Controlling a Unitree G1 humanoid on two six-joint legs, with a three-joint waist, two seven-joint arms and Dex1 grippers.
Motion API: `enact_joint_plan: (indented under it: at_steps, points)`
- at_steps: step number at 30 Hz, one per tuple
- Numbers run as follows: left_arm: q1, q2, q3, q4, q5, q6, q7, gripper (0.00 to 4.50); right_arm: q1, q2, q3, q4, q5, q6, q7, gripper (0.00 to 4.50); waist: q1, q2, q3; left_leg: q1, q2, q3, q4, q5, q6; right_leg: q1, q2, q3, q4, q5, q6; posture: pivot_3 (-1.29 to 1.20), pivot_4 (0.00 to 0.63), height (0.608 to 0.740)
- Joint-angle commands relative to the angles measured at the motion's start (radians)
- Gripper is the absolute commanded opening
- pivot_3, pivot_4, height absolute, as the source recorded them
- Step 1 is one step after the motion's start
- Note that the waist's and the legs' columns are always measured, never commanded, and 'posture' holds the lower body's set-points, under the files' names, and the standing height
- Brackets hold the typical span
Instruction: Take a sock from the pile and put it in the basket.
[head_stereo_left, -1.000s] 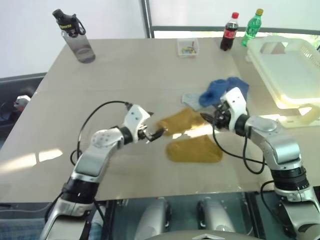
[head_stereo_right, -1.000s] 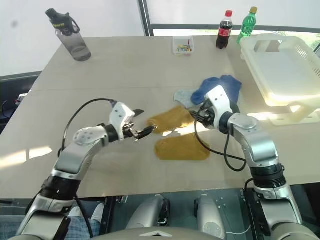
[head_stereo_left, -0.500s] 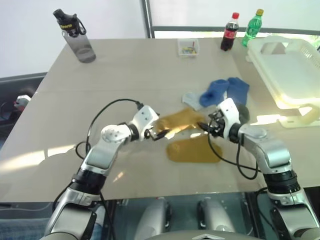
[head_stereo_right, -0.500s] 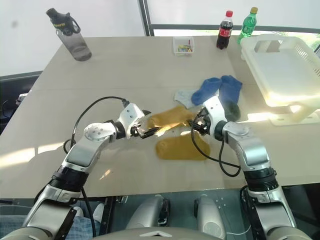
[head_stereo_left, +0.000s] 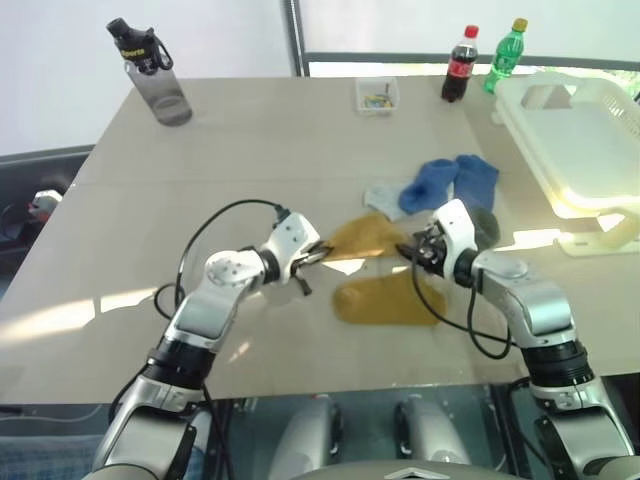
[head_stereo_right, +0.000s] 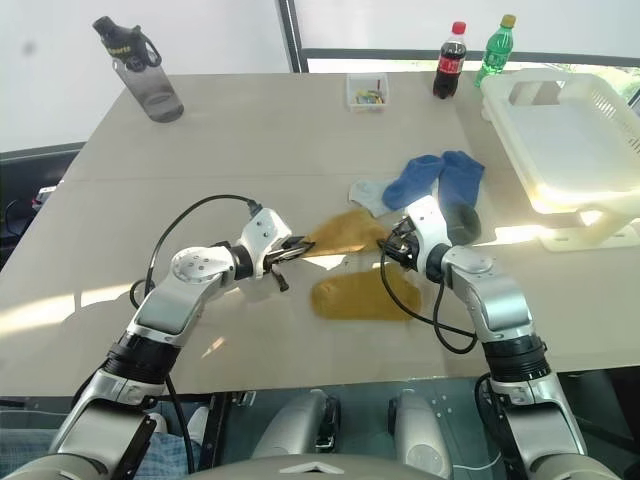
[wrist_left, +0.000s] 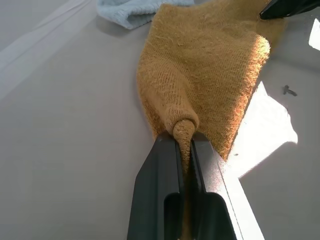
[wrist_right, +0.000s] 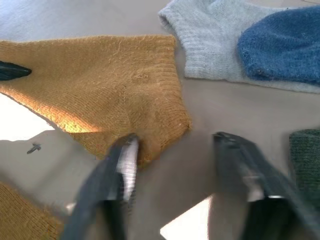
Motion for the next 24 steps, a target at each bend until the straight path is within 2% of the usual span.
enact_joint_plan:
  at_steps: [1,2,3,9,12,18,21,24]
  points:
    - [0.006,0.007,0.011,-0.015,0.008,0.009,-0.005,0.0,-0.005,0.005,-0.002,-0.016,0.003,-0.02,0.001,0.49,0.0,0.0,0.0,0.0,0.0,0.0,0.0,0.0,0.0,0.0,0.0,0.0,0.0,0.0,0.0,0.0,0.15,0.74]
    - [0.008,0.008,0.012,-0.017,0.007,0.01,-0.005,0.0,-0.004,0.007,-0.001,-0.017,0.004,-0.02,0.001,0.36,0.0,0.0,0.0,0.0,0.0,0.0,0.0,0.0,0.0,0.0,0.0,0.0,0.0,0.0,0.0,0.0,0.15,0.74]
    - [0.009,0.009,0.013,-0.018,0.007,0.011,-0.005,0.0,-0.003,0.008,0.0,-0.018,0.004,-0.02,0.002,0.03,0.0,0.0,0.0,0.0,0.0,0.0,0.0,0.0,0.0,0.0,0.0,0.0,0.0,0.0,0.0,0.0,0.15,0.74]
    - [0.018,0.006,0.017,-0.036,0.0,0.011,-0.006,0.0,0.003,0.018,0.002,-0.027,0.008,-0.021,0.004,0.03,0.0,0.0,0.0,0.0,0.0,0.0,0.0,0.0,0.0,0.0,0.0,0.0,0.0,0.0,0.0,0.0,0.15,0.74]
    - [0.024,-0.003,0.042,-0.088,-0.031,0.024,-0.003,0.0,0.018,-0.003,0.0,-0.093,0.032,0.009,0.032,0.03,0.0,0.0,0.0,0.0,0.0,0.0,0.0,0.0,0.0,0.0,0.0,0.0,0.0,0.0,0.0,0.0,0.15,0.74]
    - [0.066,-0.009,0.124,-0.352,-0.178,0.211,0.005,0.0,0.043,-0.048,-0.058,-0.307,0.133,0.163,0.034,0.03,0.0,0.0,0.0,-0.002,0.001,-0.001,0.0,0.0,0.0,-0.001,-0.002,0.002,0.0,0.0,0.0,0.0,0.15,0.74]
    - [0.111,-0.005,0.151,-0.487,-0.276,0.31,0.002,0.0,0.07,-0.079,-0.139,-0.431,0.231,0.287,0.032,0.03,0.002,0.0,0.0,-0.002,0.001,-0.002,0.0,0.0,0.0,-0.001,-0.002,0.002,-0.001,0.0,0.0,0.0,0.15,0.74]
    - [0.172,0.028,0.159,-0.599,-0.344,0.397,-0.003,0.0,0.119,-0.154,-0.227,-0.539,0.328,0.403,0.054,0.03,0.003,0.0,0.0,-0.002,0.001,-0.002,0.0,0.0,0.0,0.0,-0.003,0.002,-0.001,0.0,0.0,0.0,0.15,0.74]
